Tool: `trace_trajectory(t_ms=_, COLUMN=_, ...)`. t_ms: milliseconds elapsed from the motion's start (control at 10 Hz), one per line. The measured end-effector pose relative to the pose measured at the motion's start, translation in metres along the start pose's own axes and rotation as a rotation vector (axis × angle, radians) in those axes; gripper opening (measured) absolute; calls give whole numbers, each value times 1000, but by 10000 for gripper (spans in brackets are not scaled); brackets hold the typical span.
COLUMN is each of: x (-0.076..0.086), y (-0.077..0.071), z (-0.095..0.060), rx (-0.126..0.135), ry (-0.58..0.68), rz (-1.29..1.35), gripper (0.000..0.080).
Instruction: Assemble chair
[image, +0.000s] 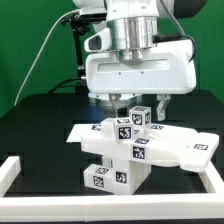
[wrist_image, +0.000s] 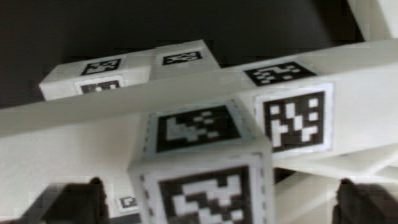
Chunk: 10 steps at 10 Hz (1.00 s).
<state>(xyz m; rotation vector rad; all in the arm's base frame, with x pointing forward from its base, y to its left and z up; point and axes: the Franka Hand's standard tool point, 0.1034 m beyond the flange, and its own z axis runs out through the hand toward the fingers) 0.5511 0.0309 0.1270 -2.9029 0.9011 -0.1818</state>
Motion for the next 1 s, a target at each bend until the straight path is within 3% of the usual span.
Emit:
trace_trajectory(t_ms=100, x=4, y=-1, z=-25, rx=13, ry=-42, rz=-11, gripper=649)
trace_trajectory(t_ms=200, x=11, y=-3, z=-40, rx=32, ry=-32, rz=-4, gripper=649)
trace_trajectory(t_ms=400, x=9, y=-1, z=-31, rx=23, ry=-30, rz=-7, gripper=649)
trace_trajectory(t_ms=1000, x=9, y=0, z=-30, rx=21, ry=-30, rz=-7, gripper=649)
